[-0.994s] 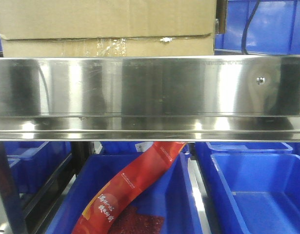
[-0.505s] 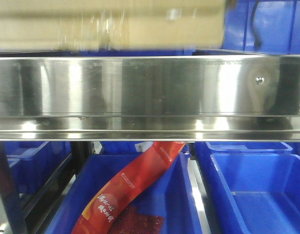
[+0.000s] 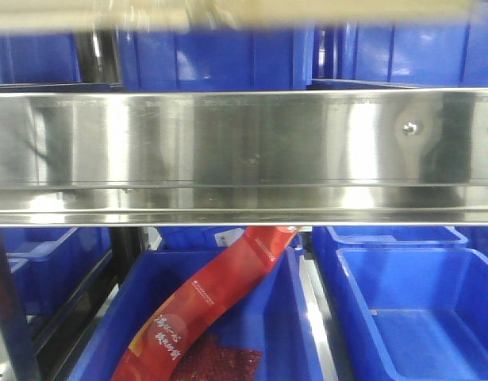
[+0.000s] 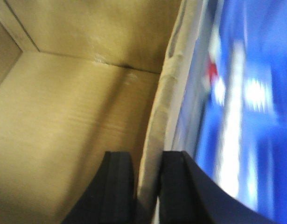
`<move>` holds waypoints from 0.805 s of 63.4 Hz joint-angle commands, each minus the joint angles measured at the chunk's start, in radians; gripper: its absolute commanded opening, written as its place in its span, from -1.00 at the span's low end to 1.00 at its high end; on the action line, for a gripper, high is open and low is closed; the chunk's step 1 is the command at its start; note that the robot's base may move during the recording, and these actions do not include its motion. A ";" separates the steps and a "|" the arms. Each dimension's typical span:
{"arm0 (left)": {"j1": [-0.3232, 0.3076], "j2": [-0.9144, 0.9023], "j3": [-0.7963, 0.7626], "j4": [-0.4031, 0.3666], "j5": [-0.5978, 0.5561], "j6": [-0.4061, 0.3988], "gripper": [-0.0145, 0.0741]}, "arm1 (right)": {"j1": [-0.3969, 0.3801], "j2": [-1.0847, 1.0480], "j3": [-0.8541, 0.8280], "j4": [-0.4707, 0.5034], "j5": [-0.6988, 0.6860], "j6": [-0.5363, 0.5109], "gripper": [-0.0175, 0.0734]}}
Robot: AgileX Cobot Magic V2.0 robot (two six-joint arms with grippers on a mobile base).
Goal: Grab carton from right shelf to conveyor
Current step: 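Lift the carton off the shelf and pull it toward the robot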
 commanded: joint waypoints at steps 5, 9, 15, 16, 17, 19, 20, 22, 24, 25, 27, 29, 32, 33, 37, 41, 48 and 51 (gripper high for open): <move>-0.090 -0.110 0.133 0.097 -0.023 -0.094 -0.69 | -0.002 -0.176 0.207 0.016 -0.074 -0.033 -0.76; -0.125 -0.141 0.195 0.088 -0.023 -0.110 -0.69 | -0.002 -0.222 0.276 0.050 -0.097 -0.033 -0.76; -0.176 -0.184 0.267 0.083 -0.023 -0.139 -0.69 | -0.002 -0.282 0.337 0.110 -0.126 -0.033 -0.76; -0.183 -0.190 0.276 0.083 -0.023 -0.145 -0.69 | -0.002 -0.289 0.341 0.116 -0.131 -0.033 -0.76; -0.189 -0.195 0.290 0.083 -0.023 -0.152 -0.69 | -0.002 -0.295 0.344 0.122 -0.136 -0.033 -0.76; -0.202 -0.208 0.309 0.083 -0.023 -0.164 -0.69 | -0.002 -0.309 0.347 0.139 -0.146 -0.033 -0.76; -0.206 -0.212 0.316 0.083 -0.023 -0.170 -0.69 | -0.002 -0.314 0.347 0.141 -0.150 -0.033 -0.76; -0.215 -0.221 0.327 0.083 -0.036 -0.177 -0.69 | -0.002 -0.322 0.347 0.149 -0.167 -0.033 -0.76; -0.220 -0.231 0.334 0.083 -0.048 -0.177 -0.69 | -0.002 -0.327 0.347 0.151 -0.182 -0.033 -0.76; -0.223 -0.233 0.337 0.083 -0.054 -0.177 -0.69 | -0.002 -0.330 0.347 0.151 -0.189 -0.033 -0.76; -0.223 -0.238 0.340 0.083 -0.064 -0.178 -0.69 | -0.002 -0.335 0.347 0.151 -0.200 -0.033 -0.76; -0.223 -0.238 0.340 0.083 -0.076 -0.178 -0.69 | -0.002 -0.336 0.347 0.151 -0.204 -0.033 -0.76; -0.223 -0.242 0.340 0.083 -0.096 -0.178 -0.69 | -0.002 -0.336 0.347 0.151 -0.207 -0.033 -0.76; -0.223 -0.242 0.340 0.083 -0.101 -0.178 -0.69 | -0.002 -0.336 0.347 0.151 -0.207 -0.033 -0.76; -0.223 -0.244 0.340 0.078 -0.118 -0.178 -0.69 | -0.002 -0.336 0.347 0.151 -0.207 -0.033 -0.76; -0.223 -0.244 0.332 0.072 -0.130 -0.178 -0.69 | -0.002 -0.336 0.347 0.151 -0.207 -0.033 -0.76; -0.223 -0.244 0.308 0.070 -0.136 -0.178 -0.69 | -0.002 -0.336 0.328 0.151 -0.213 -0.033 -0.76; -0.223 -0.244 0.289 0.070 -0.134 -0.178 -0.69 | -0.002 -0.336 0.316 0.151 -0.213 -0.033 -0.76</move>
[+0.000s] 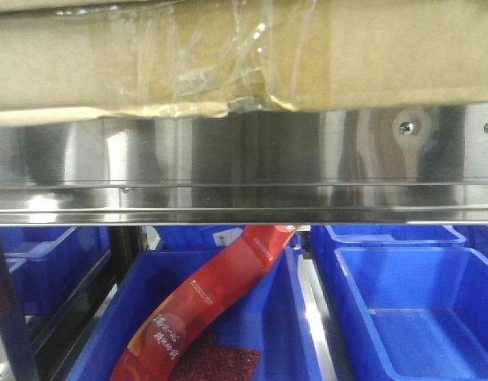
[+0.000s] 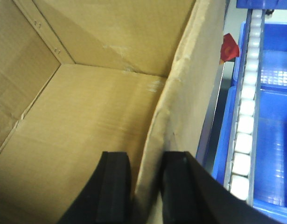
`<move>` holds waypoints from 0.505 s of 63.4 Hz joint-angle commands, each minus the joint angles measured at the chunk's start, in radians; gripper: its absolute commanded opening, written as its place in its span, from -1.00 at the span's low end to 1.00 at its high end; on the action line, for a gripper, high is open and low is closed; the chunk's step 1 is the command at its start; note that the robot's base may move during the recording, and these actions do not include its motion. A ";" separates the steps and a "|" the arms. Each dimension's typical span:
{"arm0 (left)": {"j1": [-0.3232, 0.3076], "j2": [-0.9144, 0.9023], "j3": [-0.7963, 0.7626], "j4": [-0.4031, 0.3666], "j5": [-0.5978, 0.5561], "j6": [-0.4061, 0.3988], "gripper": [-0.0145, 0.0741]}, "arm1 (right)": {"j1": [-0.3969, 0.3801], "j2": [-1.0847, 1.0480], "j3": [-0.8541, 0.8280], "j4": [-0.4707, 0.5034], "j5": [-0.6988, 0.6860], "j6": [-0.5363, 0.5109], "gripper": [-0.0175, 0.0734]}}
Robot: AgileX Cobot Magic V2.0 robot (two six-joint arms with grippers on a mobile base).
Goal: Grab carton from right shelf to conveyor
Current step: 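Lift the carton off the shelf and pull it toward the robot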
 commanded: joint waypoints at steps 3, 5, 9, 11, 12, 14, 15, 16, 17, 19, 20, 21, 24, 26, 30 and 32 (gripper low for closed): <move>-0.008 -0.014 -0.050 -0.036 -0.037 0.004 -0.69 | 0.000 -0.017 -0.047 0.034 -0.076 -0.028 -0.76; -0.008 -0.014 -0.064 -0.036 -0.037 0.004 -0.69 | 0.000 -0.017 -0.060 0.034 -0.076 -0.028 -0.76; -0.008 -0.014 -0.097 -0.036 -0.037 0.004 -0.69 | 0.000 -0.017 -0.082 0.034 -0.076 -0.028 -0.76; -0.008 -0.014 -0.113 -0.036 -0.037 0.004 -0.69 | 0.000 -0.017 -0.093 0.034 -0.076 -0.028 -0.76; -0.008 -0.014 -0.120 -0.036 -0.037 0.004 -0.69 | 0.000 -0.017 -0.099 0.034 -0.076 -0.028 -0.76; -0.008 -0.014 -0.133 -0.036 -0.037 0.004 -0.69 | 0.000 -0.017 -0.108 0.034 -0.076 -0.028 -0.76; -0.008 -0.014 -0.140 -0.036 -0.037 0.004 -0.69 | 0.000 -0.017 -0.111 0.034 -0.076 -0.028 -0.76; -0.008 -0.014 -0.144 -0.036 -0.037 0.004 -0.69 | 0.000 -0.017 -0.111 0.034 -0.076 -0.028 -0.76; -0.008 -0.014 -0.148 -0.036 -0.037 0.004 -0.69 | 0.000 -0.017 -0.114 0.034 -0.076 -0.028 -0.76; -0.008 -0.014 -0.150 -0.034 -0.037 0.004 -0.69 | 0.000 -0.017 -0.114 0.034 -0.076 -0.028 -0.76; -0.008 -0.014 -0.150 -0.032 -0.037 0.004 -0.69 | 0.000 -0.017 -0.114 0.034 -0.076 -0.028 -0.76; -0.008 -0.014 -0.150 -0.032 -0.037 0.004 -0.69 | 0.000 -0.017 -0.114 0.034 -0.076 -0.028 -0.76; -0.008 -0.014 -0.148 -0.032 -0.037 0.004 -0.69 | 0.000 -0.017 -0.114 0.034 -0.076 -0.028 -0.76; -0.008 -0.014 -0.148 -0.032 -0.034 0.004 -0.69 | 0.000 -0.017 -0.114 0.034 -0.076 -0.028 -0.76; -0.008 -0.014 -0.148 -0.032 -0.028 0.004 -0.69 | 0.000 -0.017 -0.114 0.034 -0.076 -0.028 -0.76; -0.008 -0.014 -0.148 -0.032 -0.028 0.004 -0.69 | 0.000 -0.017 -0.114 0.034 -0.076 -0.028 -0.76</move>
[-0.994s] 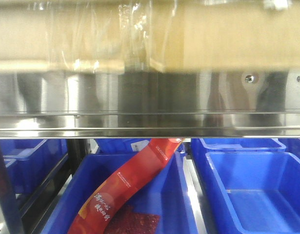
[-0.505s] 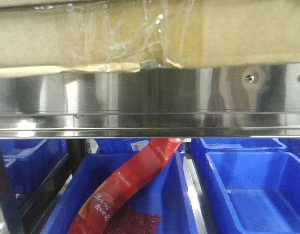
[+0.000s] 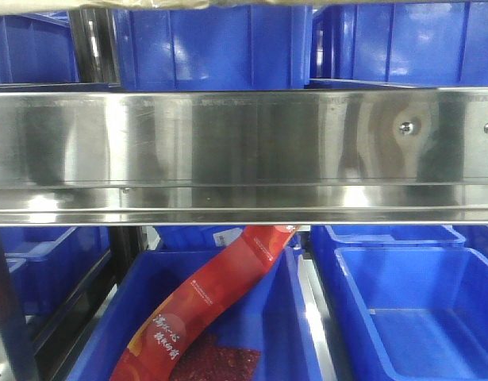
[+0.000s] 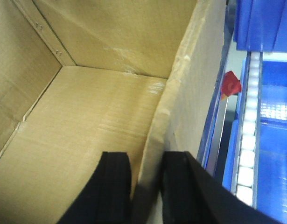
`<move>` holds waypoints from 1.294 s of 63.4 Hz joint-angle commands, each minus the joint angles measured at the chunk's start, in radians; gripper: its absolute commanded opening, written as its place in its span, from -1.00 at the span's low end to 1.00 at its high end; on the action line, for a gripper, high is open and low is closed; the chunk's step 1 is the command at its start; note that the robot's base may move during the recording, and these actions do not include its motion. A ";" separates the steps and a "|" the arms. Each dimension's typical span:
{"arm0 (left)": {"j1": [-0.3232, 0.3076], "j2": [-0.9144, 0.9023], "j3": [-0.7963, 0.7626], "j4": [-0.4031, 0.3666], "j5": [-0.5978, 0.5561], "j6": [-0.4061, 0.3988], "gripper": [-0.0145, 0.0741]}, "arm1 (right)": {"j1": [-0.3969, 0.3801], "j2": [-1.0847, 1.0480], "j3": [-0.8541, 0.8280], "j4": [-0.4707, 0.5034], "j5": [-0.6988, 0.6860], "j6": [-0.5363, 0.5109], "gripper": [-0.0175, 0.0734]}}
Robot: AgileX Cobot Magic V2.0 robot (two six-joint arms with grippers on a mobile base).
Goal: Grab carton from right shelf to conveyor
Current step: 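Lift the carton off the shelf and pull it toward the robot, then hold the carton with both grippers while driving to the red conveyor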
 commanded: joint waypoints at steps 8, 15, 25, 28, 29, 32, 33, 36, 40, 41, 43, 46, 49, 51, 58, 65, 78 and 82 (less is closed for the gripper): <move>-0.008 -0.012 -0.012 -0.036 -0.043 0.004 -0.69 | 0.000 -0.015 -0.014 0.034 -0.056 -0.025 -0.76; -0.008 -0.012 -0.012 -0.034 -0.043 0.004 -0.69 | 0.000 -0.015 -0.014 0.034 -0.056 -0.025 -0.76; -0.008 -0.012 -0.012 -0.034 -0.043 0.004 -0.69 | 0.000 -0.015 -0.014 0.034 -0.056 -0.025 -0.76; -0.008 -0.012 -0.012 -0.034 -0.043 0.004 -0.69 | 0.000 -0.015 -0.014 0.034 -0.056 -0.025 -0.76; -0.008 -0.012 -0.012 -0.034 -0.043 0.004 -0.69 | 0.000 -0.015 -0.014 0.034 -0.056 -0.025 -0.76; -0.008 -0.012 -0.012 -0.034 -0.043 0.004 -0.69 | 0.000 -0.015 -0.014 0.034 -0.056 -0.025 -0.76; -0.008 -0.012 -0.012 -0.034 -0.043 0.004 -0.69 | 0.000 -0.015 -0.014 0.034 -0.056 -0.025 -0.76; -0.008 -0.012 -0.012 -0.034 -0.043 0.004 -0.69 | 0.000 -0.015 -0.014 0.034 -0.056 -0.025 -0.76; -0.008 -0.012 -0.012 -0.034 -0.043 0.004 -0.69 | 0.000 -0.015 -0.014 0.034 -0.056 -0.025 -0.76; -0.008 -0.012 -0.012 -0.034 -0.043 0.004 -0.69 | 0.000 -0.015 -0.014 0.034 -0.056 -0.025 -0.76; -0.008 -0.012 -0.012 -0.034 -0.043 0.004 -0.69 | 0.000 -0.015 -0.014 0.034 -0.056 -0.025 -0.76; -0.008 -0.012 -0.012 -0.034 -0.043 0.004 -0.69 | 0.000 -0.015 -0.014 0.034 -0.056 -0.025 -0.76; -0.008 -0.012 -0.012 -0.034 -0.043 0.004 -0.69 | 0.000 -0.015 -0.014 0.034 -0.056 -0.025 -0.76; -0.008 -0.012 -0.012 -0.034 -0.043 0.004 -0.69 | 0.000 -0.015 -0.014 0.034 -0.056 -0.025 -0.76; -0.008 -0.012 -0.012 -0.034 -0.043 0.004 -0.69 | 0.000 -0.015 -0.014 0.034 -0.056 -0.025 -0.76; -0.008 -0.012 -0.012 -0.034 -0.043 0.004 -0.69 | 0.000 -0.015 -0.014 0.034 -0.056 -0.025 -0.76; -0.008 -0.012 -0.012 -0.034 -0.043 0.004 -0.69 | 0.000 -0.015 -0.014 0.034 -0.056 -0.025 -0.76; -0.008 -0.012 -0.012 -0.034 -0.043 0.004 -0.69 | 0.000 -0.015 -0.014 0.034 -0.056 -0.025 -0.76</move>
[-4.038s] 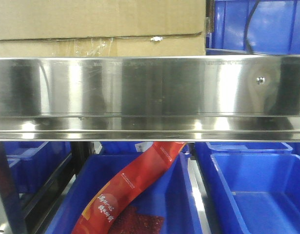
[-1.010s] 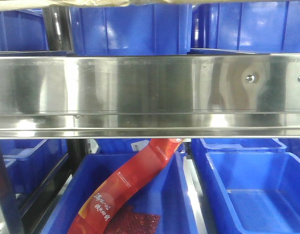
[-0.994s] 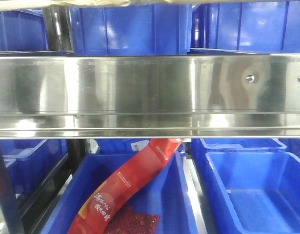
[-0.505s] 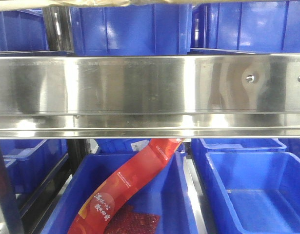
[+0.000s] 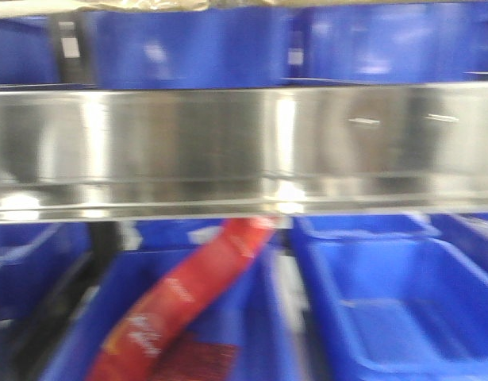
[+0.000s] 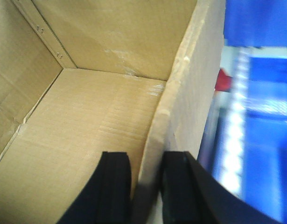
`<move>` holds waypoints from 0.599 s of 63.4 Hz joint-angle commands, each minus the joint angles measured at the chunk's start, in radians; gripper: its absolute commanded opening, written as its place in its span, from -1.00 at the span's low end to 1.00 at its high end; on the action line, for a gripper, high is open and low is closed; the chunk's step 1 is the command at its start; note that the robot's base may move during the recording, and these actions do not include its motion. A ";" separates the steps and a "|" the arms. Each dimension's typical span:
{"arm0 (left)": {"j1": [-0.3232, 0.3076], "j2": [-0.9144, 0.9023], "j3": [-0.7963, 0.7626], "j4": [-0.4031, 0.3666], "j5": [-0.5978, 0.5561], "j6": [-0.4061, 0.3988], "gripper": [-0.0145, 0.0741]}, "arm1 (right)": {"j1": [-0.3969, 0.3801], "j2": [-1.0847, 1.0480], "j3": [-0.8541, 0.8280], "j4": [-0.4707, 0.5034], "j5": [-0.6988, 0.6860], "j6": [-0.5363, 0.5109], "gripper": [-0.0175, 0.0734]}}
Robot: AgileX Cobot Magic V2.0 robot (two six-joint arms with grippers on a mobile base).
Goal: Grab carton from right shelf to conveyor
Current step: 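Hold the carton with both grippers while driving to the red conveyor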
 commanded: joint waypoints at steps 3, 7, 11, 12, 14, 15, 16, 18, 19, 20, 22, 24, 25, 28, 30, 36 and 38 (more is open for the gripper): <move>-0.008 -0.012 -0.012 -0.034 -0.049 0.004 -0.69 | 0.000 -0.015 -0.014 0.030 -0.056 -0.025 -0.76; -0.008 -0.012 -0.012 -0.034 -0.049 0.004 -0.69 | 0.000 -0.015 -0.014 0.030 -0.056 -0.025 -0.76; -0.008 -0.012 -0.012 -0.034 -0.049 0.004 -0.69 | 0.000 -0.015 -0.014 0.030 -0.056 -0.025 -0.76; -0.008 -0.012 -0.012 -0.034 -0.049 0.004 -0.69 | 0.000 -0.015 -0.014 0.030 -0.056 -0.025 -0.76; -0.008 -0.012 -0.012 -0.034 -0.049 0.004 -0.69 | 0.000 -0.015 -0.014 0.030 -0.056 -0.025 -0.76; -0.008 -0.012 -0.012 -0.034 -0.049 0.004 -0.69 | 0.000 -0.015 -0.014 0.030 -0.056 -0.025 -0.76; -0.008 -0.012 -0.012 -0.034 -0.049 0.004 -0.69 | 0.000 -0.015 -0.014 0.030 -0.056 -0.025 -0.76; -0.008 -0.012 -0.012 -0.034 -0.049 0.004 -0.69 | 0.000 -0.015 -0.014 0.030 -0.056 -0.025 -0.76; -0.008 -0.012 -0.012 -0.034 -0.049 0.004 -0.69 | 0.000 -0.015 -0.014 0.030 -0.056 -0.025 -0.76; -0.008 -0.012 -0.012 -0.034 -0.049 0.004 -0.69 | 0.000 -0.015 -0.014 0.030 -0.056 -0.025 -0.76; -0.008 -0.012 -0.012 -0.034 -0.049 0.004 -0.69 | 0.000 -0.015 -0.014 0.030 -0.056 -0.025 -0.76; -0.008 -0.012 -0.012 -0.034 -0.049 0.004 -0.69 | 0.000 -0.015 -0.014 0.030 -0.056 -0.025 -0.76; -0.008 -0.012 -0.012 -0.034 -0.049 0.004 -0.69 | 0.000 -0.015 -0.014 0.030 -0.056 -0.025 -0.76; -0.008 -0.012 -0.012 -0.034 -0.049 0.004 -0.69 | 0.000 -0.015 -0.014 0.030 -0.056 -0.025 -0.76; -0.008 -0.012 -0.012 -0.034 -0.049 0.004 -0.69 | 0.000 -0.015 -0.014 0.030 -0.056 -0.025 -0.76; -0.008 -0.012 -0.012 -0.034 -0.049 0.004 -0.69 | 0.000 -0.015 -0.014 0.030 -0.056 -0.025 -0.76; -0.008 -0.012 -0.012 -0.034 -0.049 0.004 -0.69 | 0.000 -0.015 -0.014 0.030 -0.056 -0.025 -0.76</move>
